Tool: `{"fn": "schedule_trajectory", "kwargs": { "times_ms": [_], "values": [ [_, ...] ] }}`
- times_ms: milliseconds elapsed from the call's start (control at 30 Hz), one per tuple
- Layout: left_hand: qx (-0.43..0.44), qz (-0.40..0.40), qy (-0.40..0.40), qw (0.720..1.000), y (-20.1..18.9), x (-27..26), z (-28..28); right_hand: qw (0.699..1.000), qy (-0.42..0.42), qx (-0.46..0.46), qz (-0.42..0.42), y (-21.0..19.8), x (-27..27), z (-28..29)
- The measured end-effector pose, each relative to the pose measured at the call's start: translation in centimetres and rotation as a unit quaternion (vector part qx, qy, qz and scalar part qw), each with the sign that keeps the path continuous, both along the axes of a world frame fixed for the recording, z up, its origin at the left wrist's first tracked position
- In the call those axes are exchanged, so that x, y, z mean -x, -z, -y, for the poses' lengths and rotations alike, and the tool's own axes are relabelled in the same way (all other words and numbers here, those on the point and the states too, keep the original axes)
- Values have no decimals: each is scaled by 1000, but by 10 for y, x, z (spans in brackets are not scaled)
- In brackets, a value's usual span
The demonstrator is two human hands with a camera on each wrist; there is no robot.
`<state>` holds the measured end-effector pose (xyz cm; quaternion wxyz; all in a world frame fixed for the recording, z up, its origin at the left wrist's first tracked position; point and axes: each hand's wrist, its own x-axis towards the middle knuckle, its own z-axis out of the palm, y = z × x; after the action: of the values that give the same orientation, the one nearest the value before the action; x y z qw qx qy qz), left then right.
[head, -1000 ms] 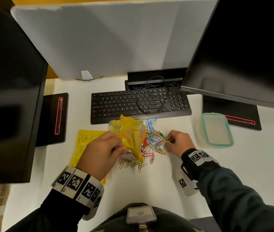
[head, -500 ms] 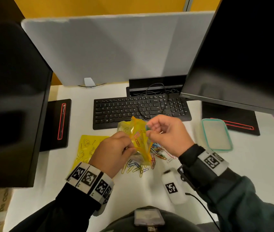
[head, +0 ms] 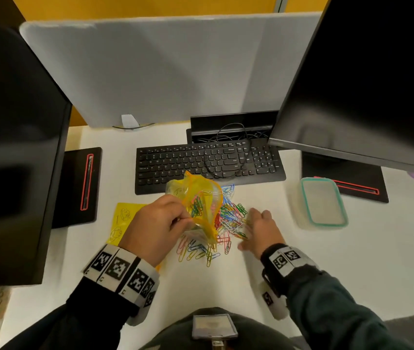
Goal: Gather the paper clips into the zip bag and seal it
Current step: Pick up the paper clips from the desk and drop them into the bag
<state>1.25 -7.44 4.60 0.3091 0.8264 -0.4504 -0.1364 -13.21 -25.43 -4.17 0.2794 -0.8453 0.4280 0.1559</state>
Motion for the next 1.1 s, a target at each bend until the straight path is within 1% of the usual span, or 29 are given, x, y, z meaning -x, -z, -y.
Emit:
{"fn": "schedule_trajectory", "kwargs": {
  "times_ms": [100, 167, 233, 333, 500, 633, 767, 833, 900, 967, 1033, 1100],
  "values": [
    [-1, 0, 1, 1000, 2, 2, -1, 999, -19, 5, 37, 6, -21, 2],
    [-7, 0, 4, 1000, 1, 3, -3, 998, -43, 14, 44, 10, -32, 9],
    [-12, -1, 6, 1000, 0, 2, -5, 996, -72, 42, 45, 12, -39, 16],
    [-11, -1, 3, 1000, -2, -2, -6, 992, -97, 66, 49, 13, -41, 21],
    [-15, 3, 2, 1000, -5, -5, -6, 990, -103, 78, 54, 9, -30, 22],
    [-18, 1, 8, 1000, -4, -4, -3, 989, -81, 69, 103, -10, -17, 21],
    [-24, 0, -1, 1000, -4, -3, 0, 975, -43, 83, 204, -44, -8, 20],
    [-32, 2, -5, 999, -4, -3, 3, 963, -46, 96, 249, -65, -6, 17],
    [-41, 5, 0, 999, -5, -2, 6, 952, -79, 120, 269, -86, -8, 10],
    [-48, 4, 6, 999, -6, -1, 8, 942, -147, 164, 254, -103, -15, 1],
    [-46, 6, 11, 999, -8, 1, 10, 942, -215, 191, 174, -118, -24, -12],
    [-38, 14, 20, 999, -10, 3, 12, 943, -263, 185, 85, -128, -34, -22]
  ]
}}
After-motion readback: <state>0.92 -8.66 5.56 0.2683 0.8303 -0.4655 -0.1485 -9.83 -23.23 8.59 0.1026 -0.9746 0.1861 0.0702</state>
